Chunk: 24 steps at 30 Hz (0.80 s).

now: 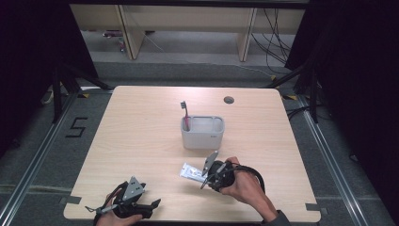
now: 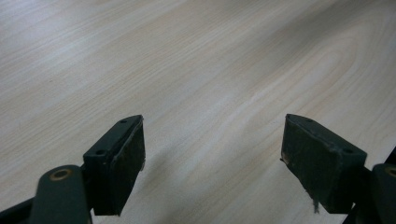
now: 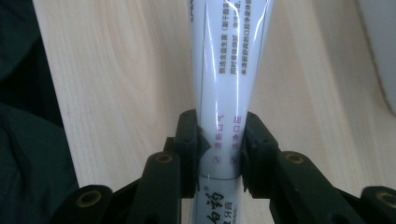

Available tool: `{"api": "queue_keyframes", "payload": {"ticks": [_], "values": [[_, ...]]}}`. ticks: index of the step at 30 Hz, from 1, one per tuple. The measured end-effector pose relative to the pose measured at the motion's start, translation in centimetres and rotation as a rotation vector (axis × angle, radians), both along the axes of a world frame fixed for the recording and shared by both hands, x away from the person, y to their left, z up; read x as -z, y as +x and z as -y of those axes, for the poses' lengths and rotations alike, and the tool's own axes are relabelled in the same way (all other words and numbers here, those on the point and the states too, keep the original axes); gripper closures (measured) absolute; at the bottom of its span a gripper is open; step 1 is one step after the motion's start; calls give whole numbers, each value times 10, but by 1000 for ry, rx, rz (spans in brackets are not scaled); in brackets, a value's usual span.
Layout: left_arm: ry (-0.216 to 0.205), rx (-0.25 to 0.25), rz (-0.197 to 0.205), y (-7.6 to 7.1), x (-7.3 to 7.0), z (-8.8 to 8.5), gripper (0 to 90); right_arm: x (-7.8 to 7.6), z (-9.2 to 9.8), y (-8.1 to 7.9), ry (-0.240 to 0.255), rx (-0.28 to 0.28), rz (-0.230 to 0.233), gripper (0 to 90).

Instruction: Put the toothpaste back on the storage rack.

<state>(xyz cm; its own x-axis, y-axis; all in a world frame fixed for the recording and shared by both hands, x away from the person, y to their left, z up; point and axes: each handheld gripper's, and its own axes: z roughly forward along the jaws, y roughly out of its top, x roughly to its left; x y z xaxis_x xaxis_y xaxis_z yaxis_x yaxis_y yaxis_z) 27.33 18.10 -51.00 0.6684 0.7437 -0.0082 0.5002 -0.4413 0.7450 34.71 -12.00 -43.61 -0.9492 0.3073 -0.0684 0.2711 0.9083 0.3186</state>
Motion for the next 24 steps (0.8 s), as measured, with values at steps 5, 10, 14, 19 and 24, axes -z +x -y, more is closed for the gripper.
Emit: {"api": "queue_keyframes", "payload": {"ticks": [5, 10, 14, 19, 24], "values": [[1, 2, -3, 0, 0, 0, 213, -16, 13, 6, 169, 40, 43, 717], [3, 2, -2, 0, 0, 0, 213, -27, 21, 15, 273, 78, 120, 717], [6, 3, -2, -1, 1, 0, 213, -33, 25, 21, 356, 114, 141, 718], [3, 1, -1, -1, 0, 0, 213, -42, 30, 31, 472, 165, 141, 718], [3, 2, -2, 0, 0, -1, 215, -45, 33, 42, 544, 177, 162, 718]]}}
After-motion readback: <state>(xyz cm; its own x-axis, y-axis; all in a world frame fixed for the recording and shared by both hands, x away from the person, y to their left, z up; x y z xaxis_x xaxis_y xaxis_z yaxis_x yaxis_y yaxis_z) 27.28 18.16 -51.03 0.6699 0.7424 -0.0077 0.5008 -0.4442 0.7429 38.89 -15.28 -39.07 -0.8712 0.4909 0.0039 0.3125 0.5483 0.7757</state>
